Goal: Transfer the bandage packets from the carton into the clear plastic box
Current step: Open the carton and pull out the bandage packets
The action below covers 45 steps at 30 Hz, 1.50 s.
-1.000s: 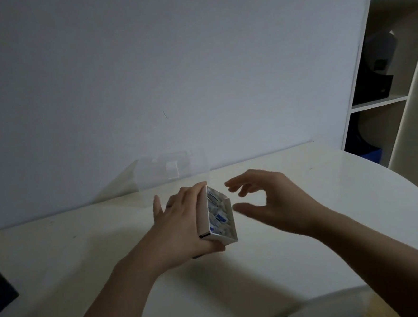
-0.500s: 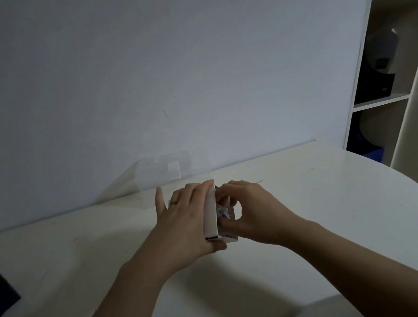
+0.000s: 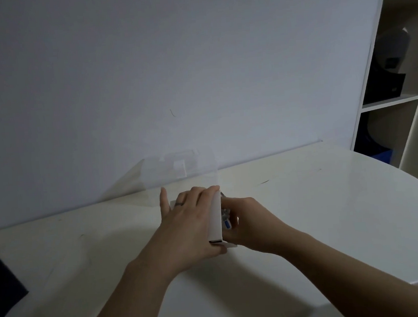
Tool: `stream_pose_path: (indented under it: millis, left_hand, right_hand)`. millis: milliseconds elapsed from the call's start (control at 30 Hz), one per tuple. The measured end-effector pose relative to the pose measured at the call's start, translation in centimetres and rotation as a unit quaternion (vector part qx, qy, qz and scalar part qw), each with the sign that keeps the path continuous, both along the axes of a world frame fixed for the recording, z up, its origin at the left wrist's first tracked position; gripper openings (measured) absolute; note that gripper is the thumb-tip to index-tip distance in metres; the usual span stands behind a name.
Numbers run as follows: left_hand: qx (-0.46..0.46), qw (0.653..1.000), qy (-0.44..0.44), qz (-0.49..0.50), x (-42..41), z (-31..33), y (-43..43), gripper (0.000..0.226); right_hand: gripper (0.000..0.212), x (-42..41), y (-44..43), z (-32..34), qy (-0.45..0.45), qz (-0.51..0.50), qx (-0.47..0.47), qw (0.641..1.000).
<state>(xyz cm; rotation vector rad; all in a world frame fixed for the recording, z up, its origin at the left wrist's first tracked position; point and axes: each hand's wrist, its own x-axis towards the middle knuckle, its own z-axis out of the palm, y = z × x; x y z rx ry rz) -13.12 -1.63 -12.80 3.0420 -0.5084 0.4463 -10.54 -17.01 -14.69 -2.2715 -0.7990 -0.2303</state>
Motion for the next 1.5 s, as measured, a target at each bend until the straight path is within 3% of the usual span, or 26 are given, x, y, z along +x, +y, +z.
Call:
stream_pose_path:
  millis: [67, 167, 267, 433, 533, 667, 800, 867, 1100, 1200, 1300, 1433, 1500]
  left_hand:
    - [0.008, 1.0, -0.001, -0.003, 0.0, -0.1, -0.2, 0.1]
    - [0.007, 1.0, 0.002, 0.002, 0.2, -0.6, -0.2, 0.097]
    - [0.009, 1.0, -0.002, 0.014, 0.5, -1.1, 0.1, 0.094]
    - [0.031, 0.999, -0.006, 0.025, 0.9, -1.7, 0.5, 0.094]
    - [0.044, 0.999, -0.002, 0.032, 1.0, -2.0, 0.6, 0.094]
    - [0.046, 0.998, 0.008, 0.041, 1.0, -2.0, 0.8, 0.094]
    - [0.056, 0.997, 0.007, 0.049, 1.0, -2.0, 0.9, 0.094]
    - [0.066, 0.996, 0.01, 0.063, 1.2, -1.9, 1.4, 0.094]
    - [0.075, 0.988, 0.042, 0.127, 1.8, -1.5, 3.9, 0.102]
    - [0.065, 0.987, 0.039, 0.142, 1.9, -1.2, 4.4, 0.102]
    - [0.049, 0.989, 0.028, 0.136, 1.8, -0.7, 4.4, 0.099]
    - [0.021, 0.995, 0.015, 0.097, 1.4, -0.2, 3.2, 0.099]
    - [0.012, 0.997, 0.017, 0.079, 1.0, 0.2, 2.5, 0.101]
  right_hand:
    - [0.016, 0.3, 0.3, -0.5, 0.017, -0.008, -0.005, 1.0]
    - [0.032, 0.4, 0.8, -1.3, 0.015, -0.019, 0.005, 1.0]
    - [0.02, 0.6, 0.9, -1.9, 0.039, -0.029, 0.05, 0.998]
    - [0.037, 1.0, 0.8, -2.6, 0.046, -0.036, 0.083, 0.995]
    - [0.028, 1.2, 0.3, -3.0, 0.049, -0.049, 0.105, 0.992]
    - [0.033, 1.3, -0.2, -3.1, 0.047, -0.059, 0.123, 0.99]
    - [0.009, 1.9, -0.9, -3.1, 0.052, -0.068, 0.133, 0.987]
    - [0.007, 2.7, -2.0, -3.1, 0.068, -0.084, 0.138, 0.985]
    - [0.004, 4.1, -5.7, -3.1, 0.146, -0.147, 0.078, 0.975]
    - [0.038, 4.6, -6.7, -3.0, 0.174, -0.188, 0.002, 0.967]
    - [0.058, 4.2, -6.1, -2.0, 0.083, -0.222, -0.054, 0.97]
    - [0.035, 1.9, -2.3, 0.2, -0.02, -0.072, 0.006, 0.997]
    - [0.036, 1.0, -0.5, 0.7, -0.04, -0.017, -0.01, 0.999]
